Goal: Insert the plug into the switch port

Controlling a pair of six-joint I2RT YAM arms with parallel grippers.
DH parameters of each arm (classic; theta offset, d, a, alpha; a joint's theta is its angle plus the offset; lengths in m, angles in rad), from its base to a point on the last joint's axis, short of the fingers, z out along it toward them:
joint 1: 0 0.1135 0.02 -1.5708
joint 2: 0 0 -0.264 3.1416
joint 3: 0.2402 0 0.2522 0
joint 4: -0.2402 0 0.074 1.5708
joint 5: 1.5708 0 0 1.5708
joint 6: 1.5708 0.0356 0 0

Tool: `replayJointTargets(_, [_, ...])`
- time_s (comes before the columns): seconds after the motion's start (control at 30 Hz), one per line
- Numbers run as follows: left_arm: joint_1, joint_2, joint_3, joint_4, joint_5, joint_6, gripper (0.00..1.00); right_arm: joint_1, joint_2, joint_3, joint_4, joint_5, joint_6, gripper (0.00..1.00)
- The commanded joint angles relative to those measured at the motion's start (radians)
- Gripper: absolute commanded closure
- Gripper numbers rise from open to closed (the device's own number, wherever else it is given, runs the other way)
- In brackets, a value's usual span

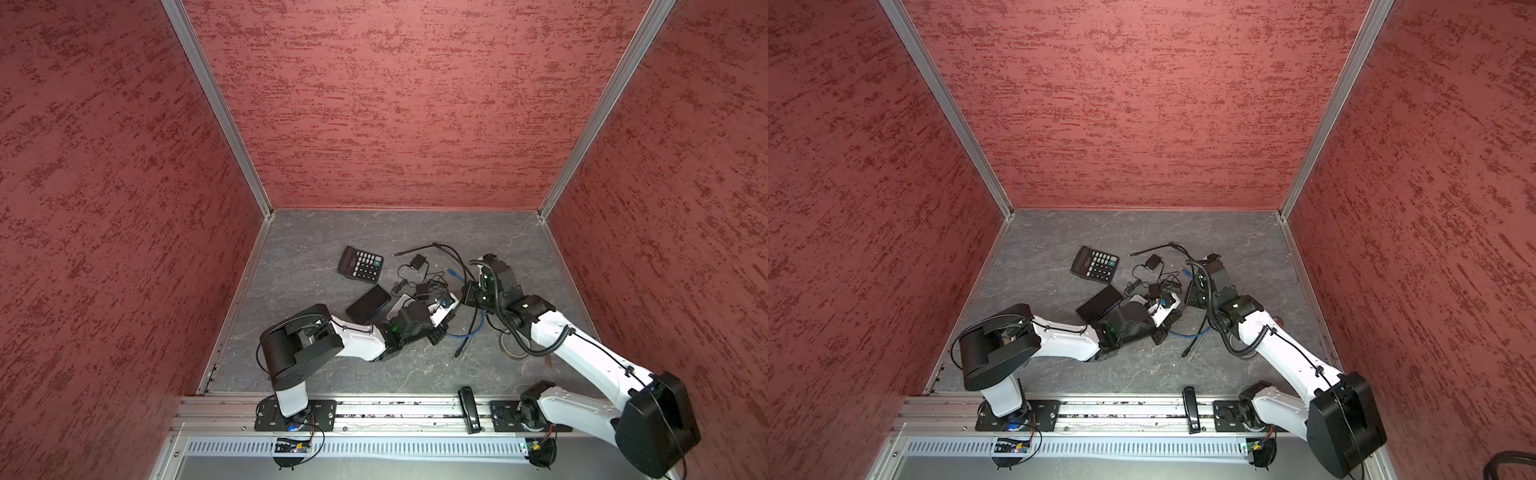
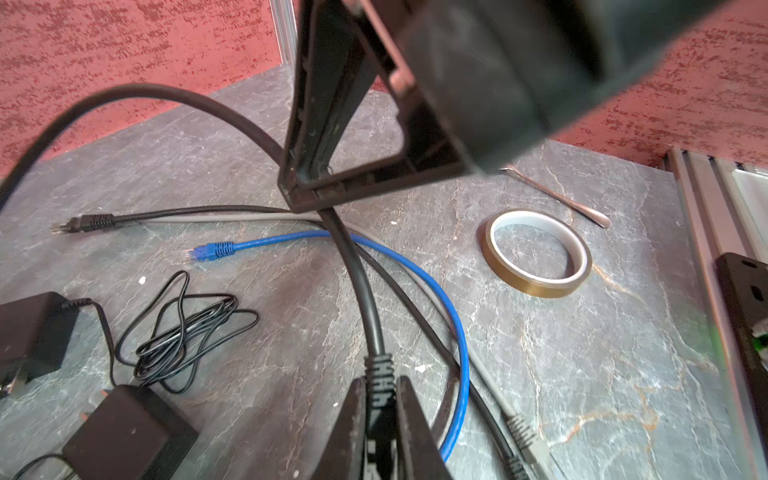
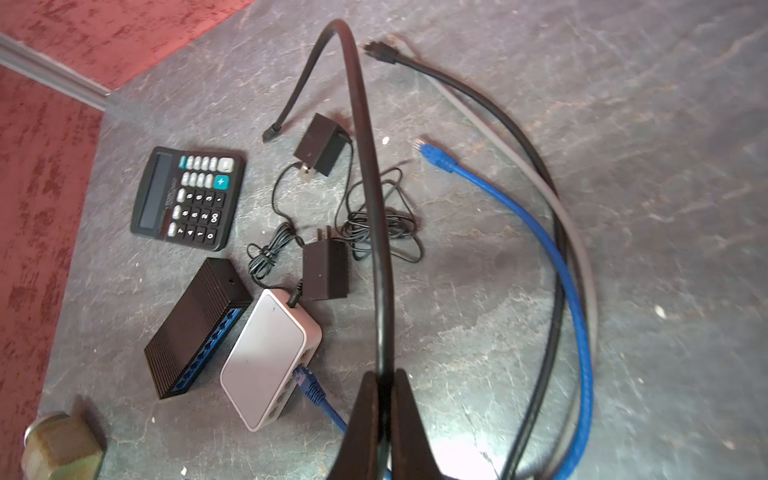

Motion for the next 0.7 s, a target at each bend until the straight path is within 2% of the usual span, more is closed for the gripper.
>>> replayJointTargets(0.0, [0.03,-0.052,-0.023,-0.035,0.08,-0.012,0.86,0.0,-0.033,-0.035,0.135,-0.072,-0.153,0.92])
replayJointTargets(0.23, [0.08,-0.112,-0.056,-0.104,0.154,-0.015,0.85,0.0,-0.122,-0.135,0.282,-0.115,-0.34,0.85])
replayJointTargets(0.47, [0.138,-0.194,-0.09,-0.17,0.232,-0.017,0.85,0.0,-0.208,-0.191,0.301,-0.148,-0.518,0.67])
replayJointTargets(0.67, [0.184,-0.269,-0.081,-0.345,0.313,0.022,0.85,0.0,-0.288,-0.251,0.346,-0.235,-0.722,0.65])
